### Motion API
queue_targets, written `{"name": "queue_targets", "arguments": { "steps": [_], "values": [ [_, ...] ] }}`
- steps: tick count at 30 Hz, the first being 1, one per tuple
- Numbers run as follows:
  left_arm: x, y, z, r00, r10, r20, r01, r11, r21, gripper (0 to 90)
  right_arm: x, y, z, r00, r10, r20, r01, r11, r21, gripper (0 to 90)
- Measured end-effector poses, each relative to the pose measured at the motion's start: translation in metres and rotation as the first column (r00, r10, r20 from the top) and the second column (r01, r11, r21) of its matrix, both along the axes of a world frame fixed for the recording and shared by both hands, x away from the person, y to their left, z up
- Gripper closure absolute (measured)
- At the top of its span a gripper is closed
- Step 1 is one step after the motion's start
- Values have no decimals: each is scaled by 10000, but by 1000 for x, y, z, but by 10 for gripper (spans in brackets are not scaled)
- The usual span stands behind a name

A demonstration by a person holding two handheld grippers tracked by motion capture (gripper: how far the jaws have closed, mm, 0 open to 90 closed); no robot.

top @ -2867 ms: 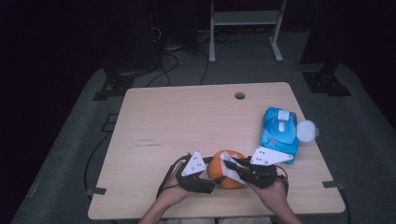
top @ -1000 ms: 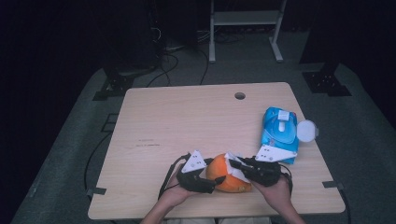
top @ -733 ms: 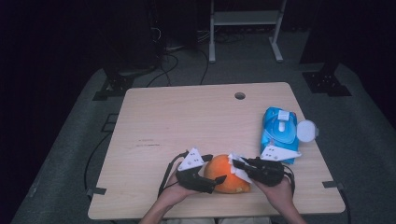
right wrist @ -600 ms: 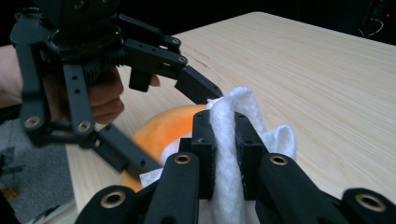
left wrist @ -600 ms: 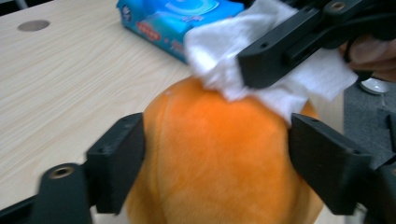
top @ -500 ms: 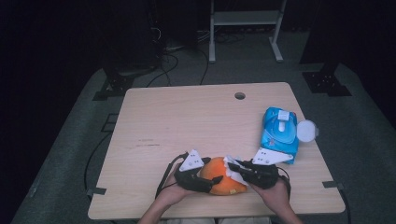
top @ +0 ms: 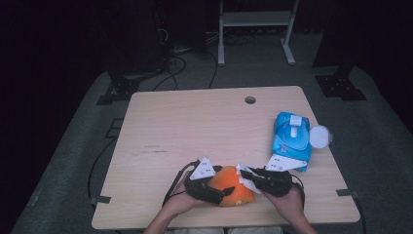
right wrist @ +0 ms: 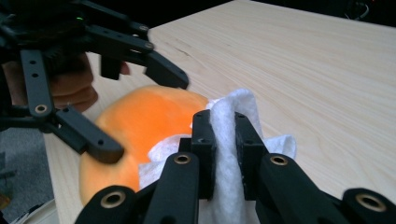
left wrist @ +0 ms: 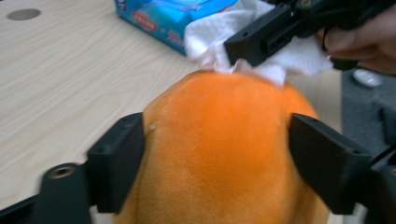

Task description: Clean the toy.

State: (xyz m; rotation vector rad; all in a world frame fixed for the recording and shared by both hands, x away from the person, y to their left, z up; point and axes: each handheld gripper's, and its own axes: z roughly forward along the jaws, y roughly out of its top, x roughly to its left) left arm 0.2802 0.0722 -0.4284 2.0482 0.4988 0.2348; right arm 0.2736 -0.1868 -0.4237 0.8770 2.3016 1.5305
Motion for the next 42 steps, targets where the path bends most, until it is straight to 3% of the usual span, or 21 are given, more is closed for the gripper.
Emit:
{"name": "queue_targets", "arguments": {
  "steps": [2, 5, 8, 11, 14, 17, 19, 20, 22, 24, 26, 27, 30, 31, 37, 40, 42],
  "values": [
    [1, 2, 0, 9999, 121, -62, -121, 9999, 35, 238, -1, -1, 0, 9999, -9, -110, 11, 9998, 179, 810],
    [4, 6, -1, 9991, 385, -199, -387, 9992, -94, 250, -6, 7, 5, 9987, 502, -54, -499, 9972, 549, 806],
    [9, 13, -2, 9977, 493, -472, -507, 9983, -285, 261, -12, 15, 8, 9965, 809, 230, -815, 9963, 263, 806],
    [12, 18, -3, 9956, 649, -681, -684, 9964, -509, 266, -7, 8, 5, 9986, 503, 138, -506, 9985, 206, 808],
    [12, 20, -4, 9949, 674, -746, -719, 9957, -592, 267, -2, 0, -1, 9995, 184, -250, -174, 9991, 376, 808],
    [12, 20, -4, 9955, 603, -729, -648, 9960, -612, 262, -8, 5, 4, 9985, 539, -109, -532, 9969, 580, 808],
    [13, 20, -4, 9964, 304, -788, -365, 9963, -773, 212, -13, 13, 7, 9949, 1002, 63, -1004, 9932, 592, 808],
    [13, 19, -4, 9958, 254, -882, -330, 9958, -859, 175, -14, 16, 7, 9942, 1068, 125, -1072, 9936, 358, 808],
    [14, 16, -6, 9946, 308, -994, -397, 9952, -897, 124, -11, 16, 2, 9945, 1044, -17, -1042, 9937, 420, 809],
    [13, 11, -6, 9953, 428, -870, -489, 9963, -701, 142, -7, 13, 1, 9959, 890, -132, -881, 9946, 541, 809],
    [11, 7, -2, 9982, 556, -232, -566, 9975, -426, 257, -4, 12, 2, 9973, 731, -81, -725, 9959, 545, 809],
    [8, 6, 2, 9967, 764, 257, -751, 9960, -480, 303, -3, 12, 2, 9979, 633, -103, -625, 9961, 629, 809],
    [3, 8, 10, 9877, 1162, 1044, -1071, 9903, -888, 371, 1, 11, 4, 9994, 343, -39, -338, 9951, 928, 809],
    [3, 10, 12, 9849, 1283, 1166, -1197, 9897, -781, 370, 2, 12, 4, 9994, 347, 28, -348, 9955, 884, 809],
    [11, 24, -1, 9865, 1538, 561, -1515, 9875, -444, 360, 9, 13, -13, 9991, 216, -357, -197, 9984, 536, 810],
    [15, 33, -4, 9872, 1590, 110, -1578, 9846, -749, 349, 13, 3, -19, 9974, -269, -672, 300, 9985, 458, 810],
    [17, 36, -6, 9872, 1594, -85, -1596, 9835, -847, 338, 12, 2, -21, 9961, -254, -842, 307, 9976, 621, 810]
  ]
}}
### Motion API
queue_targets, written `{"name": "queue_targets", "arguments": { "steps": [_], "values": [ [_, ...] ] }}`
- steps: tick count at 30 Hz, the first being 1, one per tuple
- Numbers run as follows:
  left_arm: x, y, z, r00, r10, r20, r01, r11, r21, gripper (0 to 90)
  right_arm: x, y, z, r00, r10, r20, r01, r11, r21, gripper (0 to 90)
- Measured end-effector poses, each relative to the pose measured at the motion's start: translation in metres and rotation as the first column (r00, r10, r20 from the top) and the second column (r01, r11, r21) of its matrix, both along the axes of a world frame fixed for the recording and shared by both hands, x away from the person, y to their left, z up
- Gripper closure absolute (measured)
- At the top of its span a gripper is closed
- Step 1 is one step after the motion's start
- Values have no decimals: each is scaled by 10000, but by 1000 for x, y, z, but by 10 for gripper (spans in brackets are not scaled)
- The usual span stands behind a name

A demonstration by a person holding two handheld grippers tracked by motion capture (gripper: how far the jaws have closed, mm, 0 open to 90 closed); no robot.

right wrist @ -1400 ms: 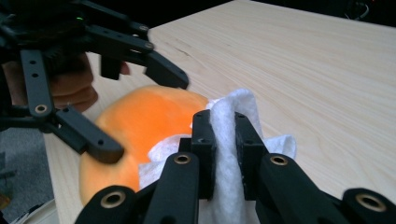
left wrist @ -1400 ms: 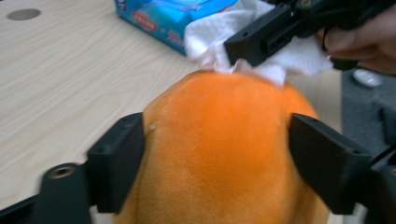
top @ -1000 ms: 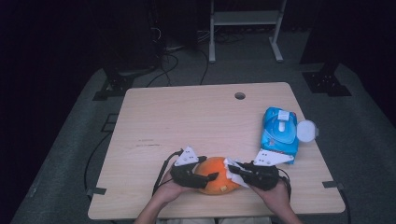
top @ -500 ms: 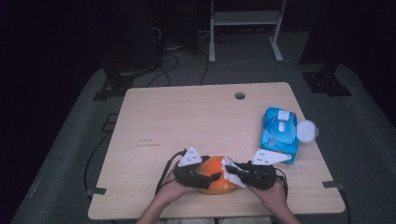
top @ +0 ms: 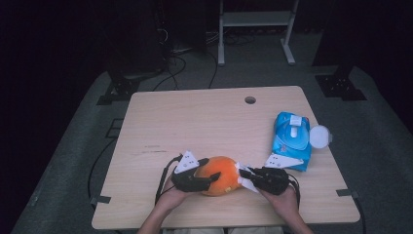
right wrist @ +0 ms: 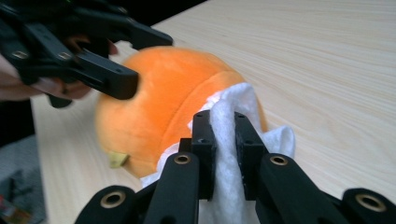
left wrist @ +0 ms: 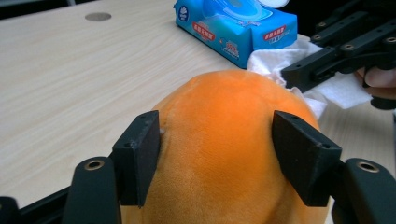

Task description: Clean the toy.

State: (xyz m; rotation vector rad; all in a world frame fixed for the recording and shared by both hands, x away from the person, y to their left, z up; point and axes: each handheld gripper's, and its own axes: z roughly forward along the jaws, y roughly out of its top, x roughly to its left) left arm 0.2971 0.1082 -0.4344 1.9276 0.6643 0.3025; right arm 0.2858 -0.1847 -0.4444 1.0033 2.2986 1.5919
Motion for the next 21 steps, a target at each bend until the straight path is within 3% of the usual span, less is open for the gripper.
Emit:
{"name": "queue_targets", "arguments": {
  "steps": [3, 6, 10, 12, 16, 18, 21],
  "values": [
    [1, 3, -1, 9999, 83, -74, -83, 10000, -44, 327, -4, 9, 6, 9991, 364, 223, -370, 9990, 263, 808],
    [4, 7, -3, 9996, 43, -284, -48, 9998, -181, 297, -5, 12, 8, 9975, 602, 376, -611, 9979, 230, 808],
    [5, 8, -6, 9989, -111, -459, 91, 9990, -431, 276, 2, 3, -3, 9998, 187, -102, -186, 9998, 71, 809],
    [3, 6, -4, 9990, -230, -390, 218, 9993, -317, 275, 3, 1, -4, 9996, 118, -247, -113, 9997, 206, 808],
    [-5, -3, -2, 9962, -861, -93, 861, 9963, 0, 276, -2, 8, 10, 9989, 425, 220, -438, 9973, 595, 808],
    [-10, -8, -1, 9938, -1102, 150, 1096, 9934, 348, 276, -3, 11, 13, 9981, 519, 329, -539, 9966, 630, 808],
    [-11, -10, 3, 9918, -1250, 277, 1236, 9911, 487, 241, -1, 9, 4, 9989, 446, 123, -452, 9977, 502, 808]
  ]
}}
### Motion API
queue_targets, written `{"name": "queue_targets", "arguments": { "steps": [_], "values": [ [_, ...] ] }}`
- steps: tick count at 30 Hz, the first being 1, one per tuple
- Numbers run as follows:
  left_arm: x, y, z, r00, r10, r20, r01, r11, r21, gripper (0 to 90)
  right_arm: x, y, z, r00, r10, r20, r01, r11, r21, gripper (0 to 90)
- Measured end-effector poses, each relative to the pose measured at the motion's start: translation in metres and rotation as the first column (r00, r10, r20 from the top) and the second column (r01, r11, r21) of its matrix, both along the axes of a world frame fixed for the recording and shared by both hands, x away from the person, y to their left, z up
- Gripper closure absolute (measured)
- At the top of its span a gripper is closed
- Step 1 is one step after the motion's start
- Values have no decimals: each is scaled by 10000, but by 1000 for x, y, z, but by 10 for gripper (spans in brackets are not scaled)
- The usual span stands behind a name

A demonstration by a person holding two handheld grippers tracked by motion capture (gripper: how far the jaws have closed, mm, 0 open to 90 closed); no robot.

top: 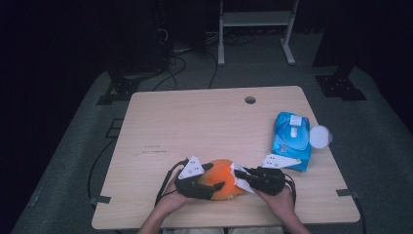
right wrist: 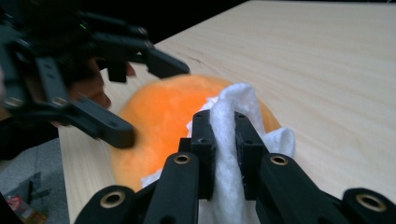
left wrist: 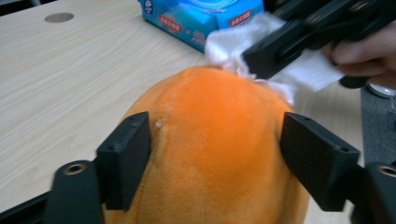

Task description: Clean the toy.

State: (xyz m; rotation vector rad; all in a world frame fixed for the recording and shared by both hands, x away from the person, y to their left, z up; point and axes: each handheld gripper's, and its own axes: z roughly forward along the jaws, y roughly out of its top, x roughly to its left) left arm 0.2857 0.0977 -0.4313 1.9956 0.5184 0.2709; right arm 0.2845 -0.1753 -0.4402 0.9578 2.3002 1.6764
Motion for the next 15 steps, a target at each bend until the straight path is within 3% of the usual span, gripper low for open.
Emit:
{"name": "queue_targets", "arguments": {
  "steps": [2, 4, 6, 8, 12, 15],
  "values": [
    [2, 1, 3, 9996, 276, 37, -276, 9995, -161, 187, 0, -2, -2, 10000, -17, -90, 17, 10000, -15, 808],
    [6, 0, 1, 9967, 776, -235, -775, 9970, 71, 108, -2, 1, 0, 10000, 74, 24, -74, 10000, -44, 807],
    [9, 1, -6, 9949, 760, -669, -760, 9971, 31, 125, -5, 4, 2, 9997, 213, 146, -211, 9997, -106, 806],
    [9, 2, -6, 9961, 631, -623, -631, 9980, 15, 163, -3, 3, 1, 9997, 112, 208, -108, 9998, -174, 806],
    [8, 3, -7, 9967, 560, -587, -562, 9984, -16, 168, 3, -6, -6, 9986, -506, -139, 501, 9982, -325, 807],
    [6, 1, -6, 9979, 417, -491, -411, 9991, 143, 168, 2, -5, -5, 9984, -519, -208, 515, 9985, -202, 808]
  ]
}}
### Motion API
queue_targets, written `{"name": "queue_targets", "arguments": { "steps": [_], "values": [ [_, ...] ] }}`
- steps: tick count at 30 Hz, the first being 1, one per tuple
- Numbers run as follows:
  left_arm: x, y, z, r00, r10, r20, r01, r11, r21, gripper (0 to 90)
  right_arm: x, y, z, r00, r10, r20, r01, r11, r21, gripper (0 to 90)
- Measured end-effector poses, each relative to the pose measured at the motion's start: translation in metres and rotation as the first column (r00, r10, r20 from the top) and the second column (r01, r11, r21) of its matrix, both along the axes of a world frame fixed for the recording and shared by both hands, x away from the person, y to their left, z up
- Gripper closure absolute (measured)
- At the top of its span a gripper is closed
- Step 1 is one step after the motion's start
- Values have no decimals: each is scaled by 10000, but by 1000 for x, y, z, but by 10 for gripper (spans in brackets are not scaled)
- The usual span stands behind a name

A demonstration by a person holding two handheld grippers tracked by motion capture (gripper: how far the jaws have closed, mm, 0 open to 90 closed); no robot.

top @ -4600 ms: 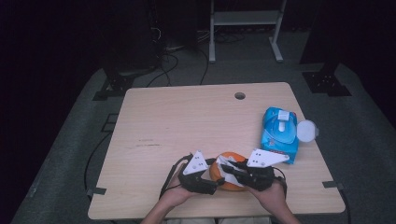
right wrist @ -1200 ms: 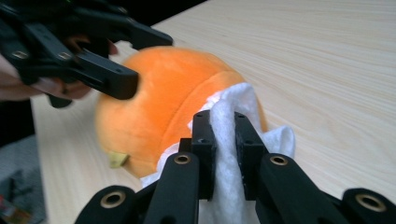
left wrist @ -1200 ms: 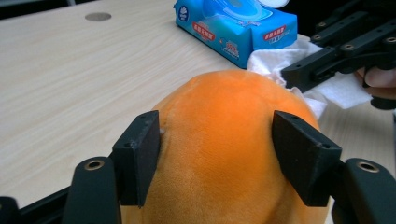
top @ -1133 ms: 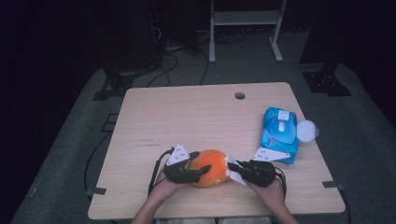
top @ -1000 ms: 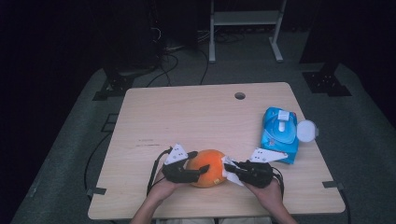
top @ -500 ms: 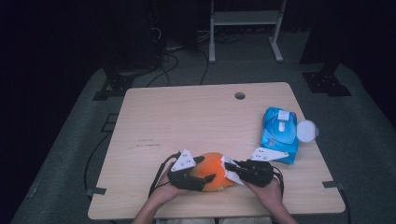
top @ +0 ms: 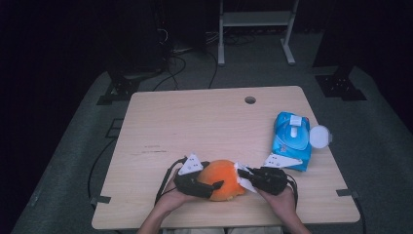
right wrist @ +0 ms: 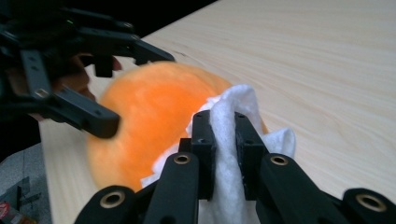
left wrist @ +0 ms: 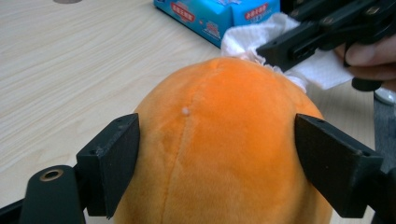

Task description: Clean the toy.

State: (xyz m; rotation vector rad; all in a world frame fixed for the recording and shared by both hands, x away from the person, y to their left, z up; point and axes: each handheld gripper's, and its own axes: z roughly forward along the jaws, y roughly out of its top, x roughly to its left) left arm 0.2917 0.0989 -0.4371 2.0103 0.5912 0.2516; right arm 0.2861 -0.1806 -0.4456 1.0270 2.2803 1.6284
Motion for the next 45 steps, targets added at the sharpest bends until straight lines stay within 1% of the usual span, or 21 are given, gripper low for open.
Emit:
{"name": "queue_targets", "arguments": {
  "steps": [3, 4, 6, 9, 11, 13, 15, 16, 17, 19, 22, 25, 28, 31, 33, 36, 37, 39, 41, 43, 45],
  "values": [
    [-2, -1, 0, 9995, -220, 205, 218, 9997, 95, 168, -6, 7, 9, 9987, 379, 328, -386, 9990, 227, 806],
    [-3, -1, -1, 9996, -203, 200, 201, 9998, 88, 168, -7, 9, 11, 9979, 455, 456, -464, 9987, 207, 805],
    [-2, 0, -1, 9996, -211, 205, 209, 9997, 111, 168, -7, 9, 10, 9978, 456, 476, -463, 9988, 141, 805],
    [-1, 2, -1, 9998, -159, 99, 158, 9999, 68, 168, 0, 0, 2, 9999, 53, 132, -53, 10000, -4, 805],
    [1, 4, -2, 9999, -104, -5, 104, 9999, -69, 168, 3, -6, -4, 9995, -155, -264, 159, 9998, 130, 805],
    [2, 5, -3, 10000, -9, -89, 8, 10000, -95, 168, 2, -5, -4, 9994, -142, -320, 151, 9995, 265, 806],
    [3, 7, -3, 9999, 55, -156, -56, 9999, -102, 168, -4, 1, 3, 9999, 135, 34, -136, 9995, 277, 804],
    [4, 8, -3, 9997, 89, -214, -93, 9998, -199, 168, -6, 4, 7, 9993, 298, 220, -305, 9991, 311, 804],
    [5, 9, -4, 9997, 81, -230, -87, 9997, -248, 168, -9, 6, 10, 9984, 457, 343, -469, 9982, 368, 804],
    [7, 11, -4, 9993, 111, -346, -122, 9994, -318, 168, -11, 8, 10, 9974, 566, 452, -583, 9977, 352, 804],
    [8, 14, -5, 9989, 113, -444, -132, 9990, -427, 168, -8, 5, 2, 9991, 406, 89, -409, 9986, 330, 805],
    [8, 13, -5, 9989, 93, -452, -111, 9992, -393, 168, -5, 0, -2, 9996, 229, -157, -224, 9994, 281, 805],
    [7, 12, -5, 9991, 9, -435, -25, 9993, -378, 167, -7, 3, 2, 9995, 284, -98, -280, 9988, 392, 804],
    [5, 10, -5, 9995, -75, -317, 65, 9995, -314, 167, -8, 6, 7, 9989, 460, 106, -465, 9975, 540, 804],
    [5, 10, -4, 9994, -118, -323, 107, 9994, -322, 167, -6, 4, 4, 9994, 356, 50, -358, 9985, 424, 805],
    [4, 8, -5, 9995, -125, -285, 115, 9993, -362, 166, 2, -4, -8, 9989, -67, -457, 87, 9990, 440, 805],
    [4, 8, -5, 9996, -149, -227, 142, 9995, -285, 167, 3, -5, -10, 9981, -117, -608, 147, 9987, 490, 805],
    [2, 6, -4, 9997, -179, -154, 176, 9997, -193, 166, 1, -3, -7, 9988, -115, -466, 133, 9992, 389, 805],
    [1, 5, -4, 9995, -301, -48, 301, 9995, -130, 165, -2, 0, 0, 9997, 17, -257, -3, 9984, 559, 804],
    [0, 4, -4, 9993, -374, 22, 374, 9992, -132, 166, -6, 4, 8, 9995, 295, 91, -301, 9968, 742, 804],
    [-1, 2, -4, 9991, -418, 105, 419, 9991, -90, 165, -7, 6, 10, 9991, 381, 163, -392, 9966, 722, 804]
  ]
}}
